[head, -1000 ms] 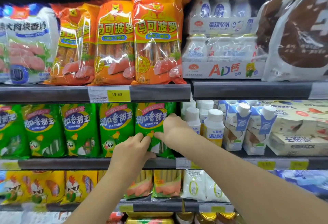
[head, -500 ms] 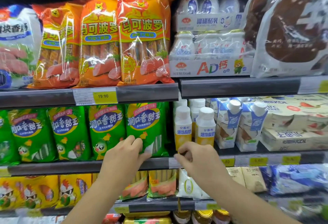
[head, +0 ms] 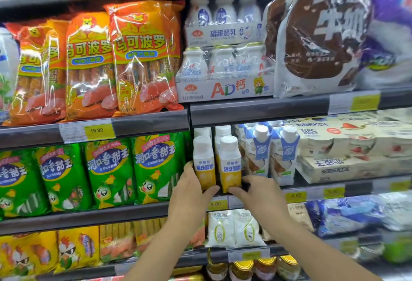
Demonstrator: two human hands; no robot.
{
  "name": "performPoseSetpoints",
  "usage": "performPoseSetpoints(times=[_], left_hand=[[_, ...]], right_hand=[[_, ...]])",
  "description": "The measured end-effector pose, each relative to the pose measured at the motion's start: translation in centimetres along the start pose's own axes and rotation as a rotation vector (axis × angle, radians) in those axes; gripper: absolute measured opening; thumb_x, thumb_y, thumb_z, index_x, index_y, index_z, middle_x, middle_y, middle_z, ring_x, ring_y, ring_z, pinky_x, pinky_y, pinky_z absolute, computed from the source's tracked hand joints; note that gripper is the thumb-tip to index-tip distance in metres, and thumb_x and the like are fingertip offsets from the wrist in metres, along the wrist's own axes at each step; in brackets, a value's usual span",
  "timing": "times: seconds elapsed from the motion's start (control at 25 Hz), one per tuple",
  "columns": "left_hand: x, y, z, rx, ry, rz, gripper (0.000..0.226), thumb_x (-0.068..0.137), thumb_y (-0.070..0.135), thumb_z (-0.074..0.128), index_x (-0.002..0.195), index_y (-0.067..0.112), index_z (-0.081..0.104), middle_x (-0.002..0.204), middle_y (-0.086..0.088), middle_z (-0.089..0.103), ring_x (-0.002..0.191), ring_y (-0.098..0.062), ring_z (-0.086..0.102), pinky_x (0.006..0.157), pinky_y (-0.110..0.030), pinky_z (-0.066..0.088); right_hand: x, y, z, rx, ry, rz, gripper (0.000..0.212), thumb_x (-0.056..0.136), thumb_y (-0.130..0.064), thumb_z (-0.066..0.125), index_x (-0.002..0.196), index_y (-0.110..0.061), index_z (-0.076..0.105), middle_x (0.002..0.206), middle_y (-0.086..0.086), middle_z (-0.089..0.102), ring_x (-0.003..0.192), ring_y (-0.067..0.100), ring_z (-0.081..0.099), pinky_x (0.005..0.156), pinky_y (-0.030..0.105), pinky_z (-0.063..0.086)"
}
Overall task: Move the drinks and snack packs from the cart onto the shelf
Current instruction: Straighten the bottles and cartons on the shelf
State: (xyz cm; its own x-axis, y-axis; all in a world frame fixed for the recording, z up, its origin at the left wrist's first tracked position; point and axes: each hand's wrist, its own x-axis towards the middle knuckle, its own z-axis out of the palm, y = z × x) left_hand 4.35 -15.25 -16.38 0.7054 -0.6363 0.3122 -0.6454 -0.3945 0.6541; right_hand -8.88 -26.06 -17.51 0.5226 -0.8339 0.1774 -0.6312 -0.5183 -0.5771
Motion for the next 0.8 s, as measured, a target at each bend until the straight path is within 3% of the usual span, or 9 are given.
performPoseSetpoints(times=[0.08, 0.28, 0.4, 0.64, 0.8], left_hand=[[0.7, 0.3, 0.4, 0.040, -0.010, -0.074, 0.066, 0.077, 0.047, 0.075, 0.126, 0.023, 0.038, 0.120, 0.000, 0.065, 0.108, -0.027, 0.062, 0.086, -0.043, 0.053], [1.3, 1.0, 0.7, 0.192, -0.008, -0.071, 0.056, 0.079, 0.051, 0.071, 0.111, 0.018, 0.040, 0.106, -0.006, 0.068, 0.097, -0.032, 0.066, 0.074, -0.042, 0.055], [1.2, 0.9, 0.7, 0.149, -0.007, -0.075, 0.053, 0.078, 0.051, 0.071, 0.107, 0.019, 0.040, 0.103, -0.003, 0.068, 0.094, -0.030, 0.066, 0.075, -0.043, 0.056], [1.1, 0.8, 0.7, 0.136, -0.002, -0.079, 0.054, 0.077, 0.050, 0.072, 0.108, 0.021, 0.040, 0.103, -0.001, 0.067, 0.093, -0.028, 0.066, 0.075, -0.042, 0.056], [0.0, 0.5, -0.1, -0.014, 0.029, -0.104, 0.060, 0.076, 0.045, 0.078, 0.118, 0.022, 0.043, 0.108, 0.006, 0.060, 0.101, -0.020, 0.061, 0.080, -0.034, 0.052]], right_hand=[[0.3, -0.5, -0.1, -0.013, -0.019, 0.011, 0.038, 0.082, -0.064, 0.064, 0.090, -0.028, 0.072, 0.077, -0.008, 0.071, 0.075, 0.014, 0.068, 0.061, 0.031, 0.053], [0.5, -0.5, -0.1, -0.047, -0.022, 0.022, 0.044, 0.083, -0.065, 0.062, 0.086, -0.021, 0.068, 0.079, -0.002, 0.070, 0.078, 0.019, 0.067, 0.055, 0.029, 0.045], [0.9, -0.8, 0.1, -0.079, -0.022, 0.022, 0.045, 0.084, -0.064, 0.061, 0.085, -0.019, 0.065, 0.079, 0.000, 0.069, 0.076, 0.022, 0.067, 0.063, 0.034, 0.055], [1.3, -1.1, 0.3, -0.110, -0.008, 0.009, 0.046, 0.086, -0.063, 0.060, 0.089, -0.018, 0.066, 0.081, 0.000, 0.070, 0.079, 0.022, 0.068, 0.068, 0.036, 0.057], [-0.8, 1.3, -0.1, 0.099, 0.043, 0.003, 0.044, 0.082, -0.062, 0.066, 0.107, -0.026, 0.071, 0.085, -0.007, 0.074, 0.081, 0.013, 0.069, 0.070, 0.027, 0.053]])
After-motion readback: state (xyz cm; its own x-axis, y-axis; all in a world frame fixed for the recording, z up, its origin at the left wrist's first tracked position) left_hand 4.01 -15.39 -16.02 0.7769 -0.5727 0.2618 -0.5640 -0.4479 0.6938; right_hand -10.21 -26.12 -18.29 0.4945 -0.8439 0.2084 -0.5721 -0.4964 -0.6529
